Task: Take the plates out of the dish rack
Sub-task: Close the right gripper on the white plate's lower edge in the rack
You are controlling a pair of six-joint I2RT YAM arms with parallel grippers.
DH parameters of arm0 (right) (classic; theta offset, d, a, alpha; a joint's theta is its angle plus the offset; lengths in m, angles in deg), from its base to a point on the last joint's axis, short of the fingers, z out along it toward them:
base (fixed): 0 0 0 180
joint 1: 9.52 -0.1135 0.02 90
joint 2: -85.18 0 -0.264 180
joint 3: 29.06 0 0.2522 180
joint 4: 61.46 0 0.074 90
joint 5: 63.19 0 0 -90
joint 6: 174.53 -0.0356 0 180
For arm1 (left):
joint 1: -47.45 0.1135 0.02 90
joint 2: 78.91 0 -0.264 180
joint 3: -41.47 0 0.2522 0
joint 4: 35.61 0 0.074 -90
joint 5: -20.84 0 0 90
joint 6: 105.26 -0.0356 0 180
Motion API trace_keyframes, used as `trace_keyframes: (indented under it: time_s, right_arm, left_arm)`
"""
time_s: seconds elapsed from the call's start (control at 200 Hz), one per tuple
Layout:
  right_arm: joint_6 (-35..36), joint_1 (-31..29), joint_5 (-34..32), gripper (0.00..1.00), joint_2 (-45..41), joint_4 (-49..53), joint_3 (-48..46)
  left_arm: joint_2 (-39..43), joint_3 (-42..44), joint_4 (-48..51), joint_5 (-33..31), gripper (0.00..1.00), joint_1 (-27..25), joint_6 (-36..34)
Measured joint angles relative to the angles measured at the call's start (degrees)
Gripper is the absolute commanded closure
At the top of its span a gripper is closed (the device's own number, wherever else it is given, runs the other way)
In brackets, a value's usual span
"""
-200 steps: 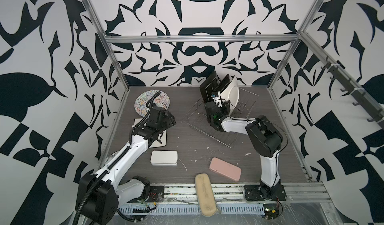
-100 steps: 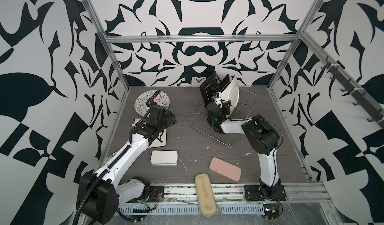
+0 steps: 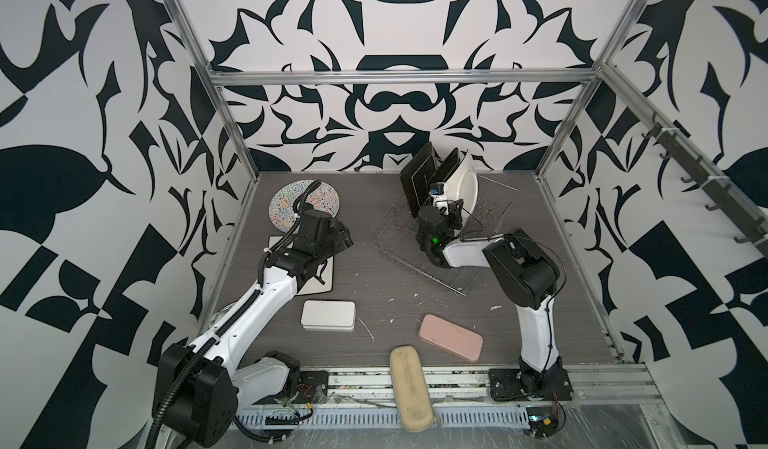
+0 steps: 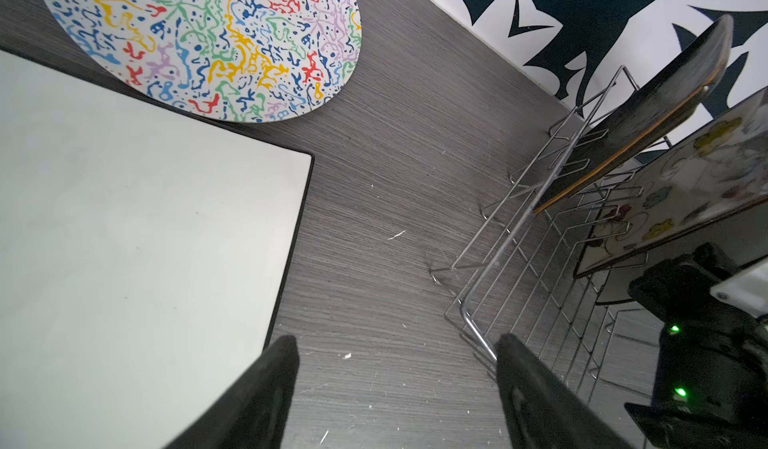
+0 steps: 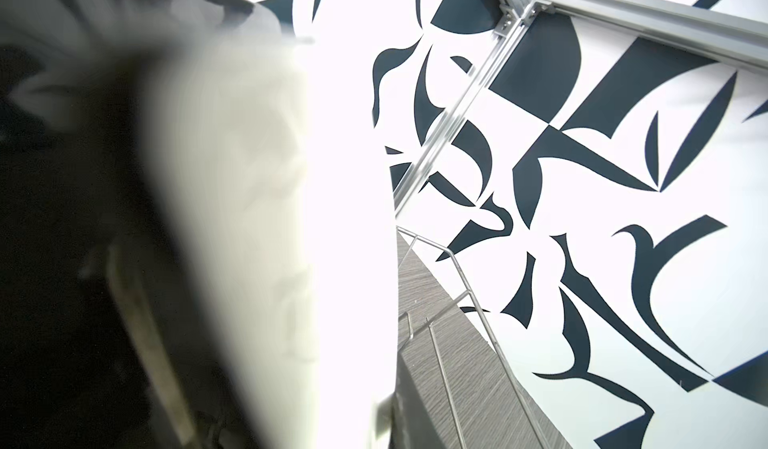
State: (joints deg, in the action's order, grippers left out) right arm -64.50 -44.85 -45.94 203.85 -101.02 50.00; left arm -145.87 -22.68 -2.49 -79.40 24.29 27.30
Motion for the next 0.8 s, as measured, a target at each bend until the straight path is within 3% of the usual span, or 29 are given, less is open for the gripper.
trace_keyframes:
  time_s: [0.26, 0.475, 0.8]
  right_arm:
    - [7.43, -0.20, -1.16, 1.00, 2.89, -10.82, 0.04]
    - [18.08, -1.01, -3.17, 1.00, 7.32, -23.56, 1.49]
    - [22.95, -1.53, -3.30, 1.00, 7.65, -25.86, 2.36]
  left_arm:
    - [0.02, 0.00, 0.07, 0.00, 0.21, -0.02, 0.00]
    - [0.04, 0.00, 0.22, 0.00, 0.21, 0.00, 0.00]
    - [0.48, 0.00, 0.31, -0.02, 0.21, 0.00, -0.02]
